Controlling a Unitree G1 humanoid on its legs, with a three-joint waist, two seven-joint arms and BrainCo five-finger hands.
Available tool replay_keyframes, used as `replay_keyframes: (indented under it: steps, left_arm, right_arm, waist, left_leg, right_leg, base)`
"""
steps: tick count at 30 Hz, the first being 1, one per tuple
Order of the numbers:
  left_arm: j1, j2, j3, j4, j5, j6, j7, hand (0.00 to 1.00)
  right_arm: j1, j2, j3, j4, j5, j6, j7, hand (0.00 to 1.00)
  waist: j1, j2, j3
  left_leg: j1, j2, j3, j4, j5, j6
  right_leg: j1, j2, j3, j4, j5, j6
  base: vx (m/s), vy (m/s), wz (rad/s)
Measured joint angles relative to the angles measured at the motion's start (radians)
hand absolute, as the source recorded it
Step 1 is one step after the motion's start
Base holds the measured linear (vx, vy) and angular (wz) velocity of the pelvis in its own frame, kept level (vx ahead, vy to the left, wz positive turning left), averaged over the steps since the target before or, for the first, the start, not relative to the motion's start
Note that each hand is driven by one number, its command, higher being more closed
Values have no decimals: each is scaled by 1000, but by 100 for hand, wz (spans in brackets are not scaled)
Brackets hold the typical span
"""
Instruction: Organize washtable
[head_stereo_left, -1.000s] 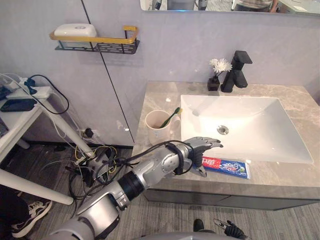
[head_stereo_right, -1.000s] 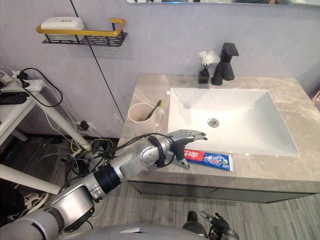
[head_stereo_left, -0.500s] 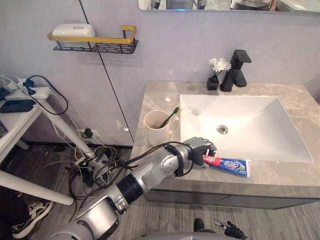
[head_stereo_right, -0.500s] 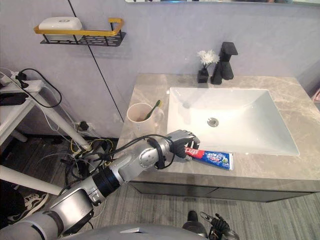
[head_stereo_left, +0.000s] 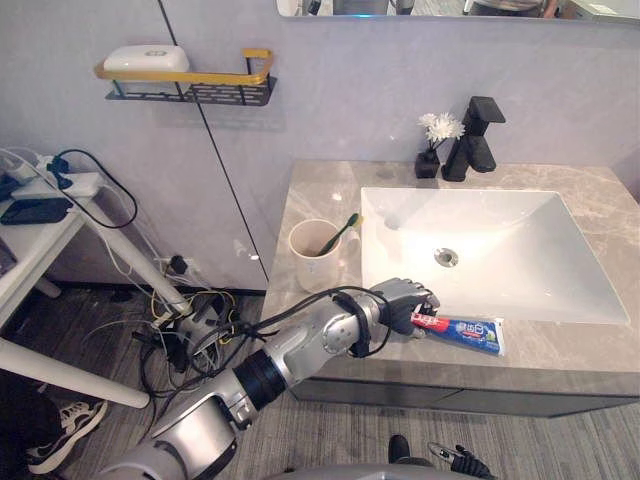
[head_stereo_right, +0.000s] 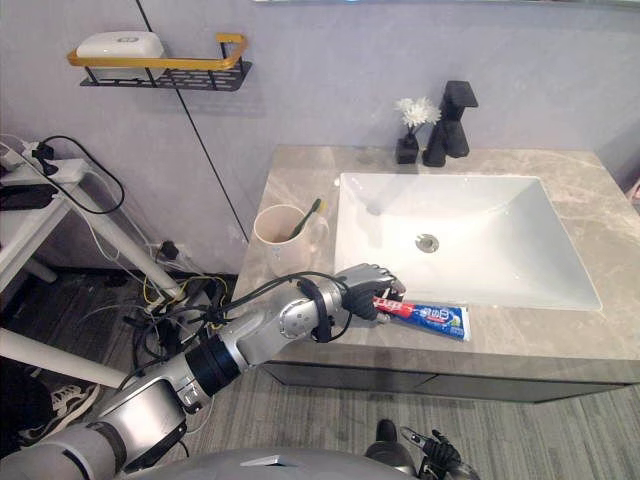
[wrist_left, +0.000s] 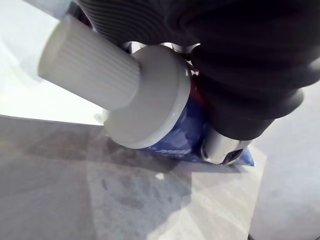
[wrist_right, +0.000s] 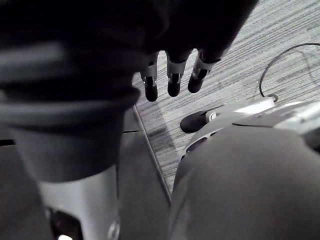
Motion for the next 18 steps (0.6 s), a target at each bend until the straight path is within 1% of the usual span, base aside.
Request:
replay_keyframes:
  steps: [4, 6, 9, 12, 15, 18]
  left_arm:
    - [3, 1, -5, -3, 0, -5, 19, 100]
    - [21, 5, -3, -36, 0, -4, 22, 100]
    - [71, 34, -8, -162, 0, 3, 17, 100]
    - [145, 101, 25, -404, -12, 1, 19, 100]
    - [157, 119, 74, -547, -46, -12, 32, 100]
    - [199, 120, 113, -629, -100, -26, 54, 100]
  right_arm:
    - [-5, 0, 1, 0, 0, 0, -2, 0]
    - [-5, 0, 15, -1, 2, -2, -5, 0]
    - [10, 0, 42, -36, 3, -3, -12, 0]
    - [86, 0, 114, -159, 3, -18, -13, 0]
    - [116, -1, 127, -184, 3, -30, -12, 0]
    - [127, -11, 161, -187, 2, -33, -1, 0]
  waist:
    - [1, 0, 0]
    - [1, 0, 0]
    - [4, 2, -1]
    - [12, 3, -3]
    - [33, 3, -8]
    - [31, 5, -32]
  left_leg:
    - [0, 0, -1, 0, 0, 0]
    - [-3, 0, -1, 1, 0, 0]
    - [-33, -2, -5, 10, 0, 1]
    - [-36, -2, -6, 17, 0, 1]
    - [-38, -5, -6, 26, 0, 1]
    - [-43, -5, -6, 27, 0, 1]
  right_leg:
    - [0, 0, -1, 0, 0, 0]
    - [0, -1, -1, 3, 0, 0]
    - [-17, -4, -2, 7, 1, 1]
    - [-21, -3, -2, 7, 2, 1]
    - [-20, -5, -1, 8, 2, 1]
    - [-19, -4, 0, 8, 3, 1]
  base:
    - [0, 0, 0]
    - [0, 0, 0]
    - [-12, 0, 5]
    - [11, 0, 1]
    - [0, 0, 0]
    - [-28, -2, -1]
